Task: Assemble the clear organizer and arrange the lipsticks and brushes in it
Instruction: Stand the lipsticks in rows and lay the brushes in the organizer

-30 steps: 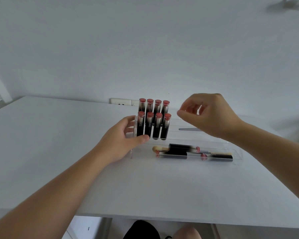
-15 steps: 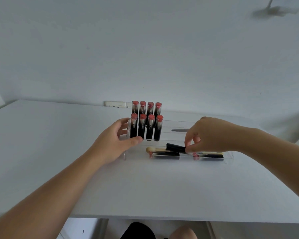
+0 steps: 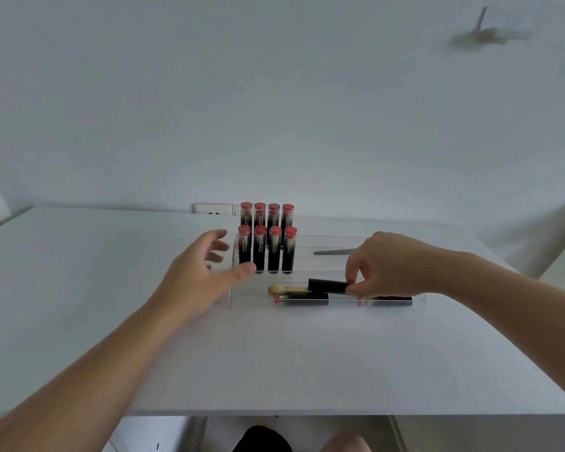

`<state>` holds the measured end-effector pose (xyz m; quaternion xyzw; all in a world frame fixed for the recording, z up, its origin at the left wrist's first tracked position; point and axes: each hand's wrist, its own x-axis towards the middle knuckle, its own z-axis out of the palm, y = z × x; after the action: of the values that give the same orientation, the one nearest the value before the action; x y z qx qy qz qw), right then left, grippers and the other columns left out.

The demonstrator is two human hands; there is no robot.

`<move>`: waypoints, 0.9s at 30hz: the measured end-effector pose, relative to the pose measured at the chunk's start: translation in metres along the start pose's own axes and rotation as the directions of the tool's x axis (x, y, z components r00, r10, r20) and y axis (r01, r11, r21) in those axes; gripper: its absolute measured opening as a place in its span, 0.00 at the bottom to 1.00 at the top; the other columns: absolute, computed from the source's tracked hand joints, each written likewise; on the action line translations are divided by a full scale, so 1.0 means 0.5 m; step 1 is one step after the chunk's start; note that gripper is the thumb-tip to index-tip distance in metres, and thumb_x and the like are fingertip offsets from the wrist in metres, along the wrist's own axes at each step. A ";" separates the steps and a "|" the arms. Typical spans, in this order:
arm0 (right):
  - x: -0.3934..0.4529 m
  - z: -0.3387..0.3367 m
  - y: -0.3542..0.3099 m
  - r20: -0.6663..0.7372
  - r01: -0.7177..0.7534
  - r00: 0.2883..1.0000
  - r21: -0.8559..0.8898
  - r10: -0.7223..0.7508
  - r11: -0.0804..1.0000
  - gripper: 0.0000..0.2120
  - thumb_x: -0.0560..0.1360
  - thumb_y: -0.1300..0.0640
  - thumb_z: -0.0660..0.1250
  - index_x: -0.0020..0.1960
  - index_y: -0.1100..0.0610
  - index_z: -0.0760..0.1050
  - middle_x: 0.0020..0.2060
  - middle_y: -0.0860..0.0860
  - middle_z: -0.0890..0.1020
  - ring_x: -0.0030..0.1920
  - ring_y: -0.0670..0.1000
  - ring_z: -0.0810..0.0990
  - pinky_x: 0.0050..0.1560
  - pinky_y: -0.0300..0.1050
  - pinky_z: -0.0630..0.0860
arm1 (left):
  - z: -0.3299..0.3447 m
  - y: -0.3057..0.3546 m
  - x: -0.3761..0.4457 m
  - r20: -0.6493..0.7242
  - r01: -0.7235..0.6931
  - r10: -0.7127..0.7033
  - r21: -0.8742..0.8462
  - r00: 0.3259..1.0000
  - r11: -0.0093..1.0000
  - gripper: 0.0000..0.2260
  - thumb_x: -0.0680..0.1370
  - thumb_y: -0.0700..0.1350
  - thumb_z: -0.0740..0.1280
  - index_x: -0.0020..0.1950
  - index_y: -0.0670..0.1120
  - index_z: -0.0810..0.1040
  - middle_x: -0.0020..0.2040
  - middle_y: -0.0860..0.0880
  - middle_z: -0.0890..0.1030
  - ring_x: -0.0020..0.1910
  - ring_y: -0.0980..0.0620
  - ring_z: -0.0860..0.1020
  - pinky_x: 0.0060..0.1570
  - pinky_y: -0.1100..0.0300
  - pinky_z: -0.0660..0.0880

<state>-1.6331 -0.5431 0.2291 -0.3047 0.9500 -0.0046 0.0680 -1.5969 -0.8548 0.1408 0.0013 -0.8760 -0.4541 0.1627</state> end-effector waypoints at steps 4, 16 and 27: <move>-0.009 -0.006 0.015 -0.104 0.000 0.995 0.026 0.002 1.000 0.09 0.66 0.39 0.66 0.40 0.41 0.79 0.34 0.32 0.80 0.37 0.40 0.77 0.34 0.37 0.70 | -0.023 0.002 -0.017 -0.265 -0.021 0.046 0.095 0.963 0.995 0.21 0.66 0.72 0.67 0.48 0.58 0.75 0.38 0.56 0.73 0.34 0.58 0.72 0.35 0.59 0.70; -0.039 -0.028 0.029 -0.263 0.080 0.965 0.290 -0.001 0.954 0.04 0.70 0.50 0.72 0.40 0.42 0.80 0.37 0.37 0.82 0.39 0.43 0.81 0.44 0.46 0.81 | 0.069 0.180 -0.076 0.235 -0.559 0.507 0.362 0.829 0.746 0.08 0.80 0.49 0.65 0.57 0.55 0.82 0.51 0.59 0.81 0.46 0.61 0.75 0.44 0.62 0.71; -0.057 -0.020 0.041 -0.269 0.100 0.963 0.322 -0.010 0.942 0.06 0.70 0.53 0.71 0.41 0.41 0.79 0.37 0.37 0.81 0.38 0.43 0.80 0.42 0.42 0.78 | 0.109 0.248 0.005 0.756 -0.759 0.187 0.540 0.627 0.365 0.29 0.80 0.33 0.60 0.74 0.62 0.71 0.57 0.52 0.76 0.50 0.47 0.76 0.40 0.53 0.71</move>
<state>-1.6232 -0.5104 0.2417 -0.3123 0.9271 -0.2072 -0.0089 -1.5966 -0.7392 0.2109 -0.3291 -0.9374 0.1142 -0.0013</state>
